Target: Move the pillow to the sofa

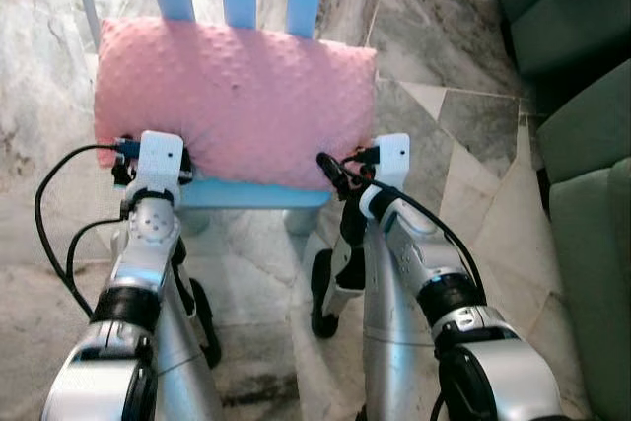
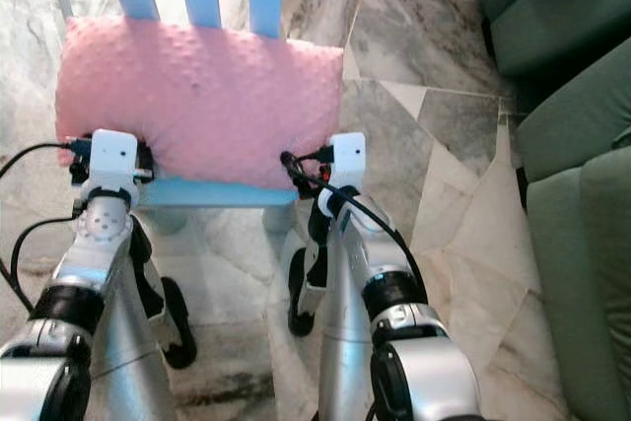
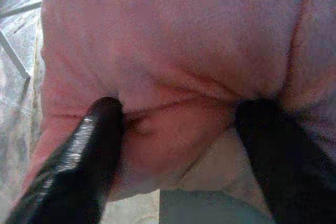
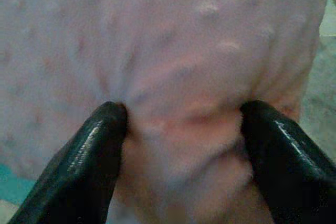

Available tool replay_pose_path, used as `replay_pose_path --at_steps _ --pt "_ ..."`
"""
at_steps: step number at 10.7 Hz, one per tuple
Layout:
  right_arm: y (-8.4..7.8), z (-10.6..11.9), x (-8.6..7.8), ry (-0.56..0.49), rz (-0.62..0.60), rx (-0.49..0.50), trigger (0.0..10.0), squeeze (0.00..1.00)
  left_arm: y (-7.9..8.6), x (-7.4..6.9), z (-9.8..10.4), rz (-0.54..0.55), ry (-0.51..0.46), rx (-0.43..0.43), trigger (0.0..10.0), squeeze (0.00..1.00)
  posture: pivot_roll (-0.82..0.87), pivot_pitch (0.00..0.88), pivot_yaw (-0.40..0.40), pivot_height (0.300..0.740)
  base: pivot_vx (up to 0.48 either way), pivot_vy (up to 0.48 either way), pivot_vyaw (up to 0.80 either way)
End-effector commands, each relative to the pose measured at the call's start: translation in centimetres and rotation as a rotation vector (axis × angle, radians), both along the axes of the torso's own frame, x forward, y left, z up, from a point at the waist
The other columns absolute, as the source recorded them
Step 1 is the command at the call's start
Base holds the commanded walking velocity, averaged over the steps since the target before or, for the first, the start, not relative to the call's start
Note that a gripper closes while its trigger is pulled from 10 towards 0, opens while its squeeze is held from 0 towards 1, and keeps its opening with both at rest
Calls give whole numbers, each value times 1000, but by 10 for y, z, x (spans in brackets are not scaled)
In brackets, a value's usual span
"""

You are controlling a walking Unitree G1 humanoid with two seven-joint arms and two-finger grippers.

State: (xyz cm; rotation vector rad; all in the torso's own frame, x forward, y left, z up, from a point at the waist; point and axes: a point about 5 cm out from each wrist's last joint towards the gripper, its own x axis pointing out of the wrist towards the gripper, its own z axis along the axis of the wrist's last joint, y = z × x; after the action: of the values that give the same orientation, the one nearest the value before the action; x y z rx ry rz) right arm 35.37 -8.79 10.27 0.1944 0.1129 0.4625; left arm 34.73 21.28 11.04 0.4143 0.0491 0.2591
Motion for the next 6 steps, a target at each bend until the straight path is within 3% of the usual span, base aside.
replay_pose_path --at_steps 1,6 --pt "-4 -18 -7 64 0 -13 0 0 3 -10 -26 15 98 5 0 0 3 479 -158 459 0 0 0" --pt "-4 -19 -6 67 -1 -16 0 0 6 -8 -23 33 50 17 0 0 3 473 -159 459 0 0 0"
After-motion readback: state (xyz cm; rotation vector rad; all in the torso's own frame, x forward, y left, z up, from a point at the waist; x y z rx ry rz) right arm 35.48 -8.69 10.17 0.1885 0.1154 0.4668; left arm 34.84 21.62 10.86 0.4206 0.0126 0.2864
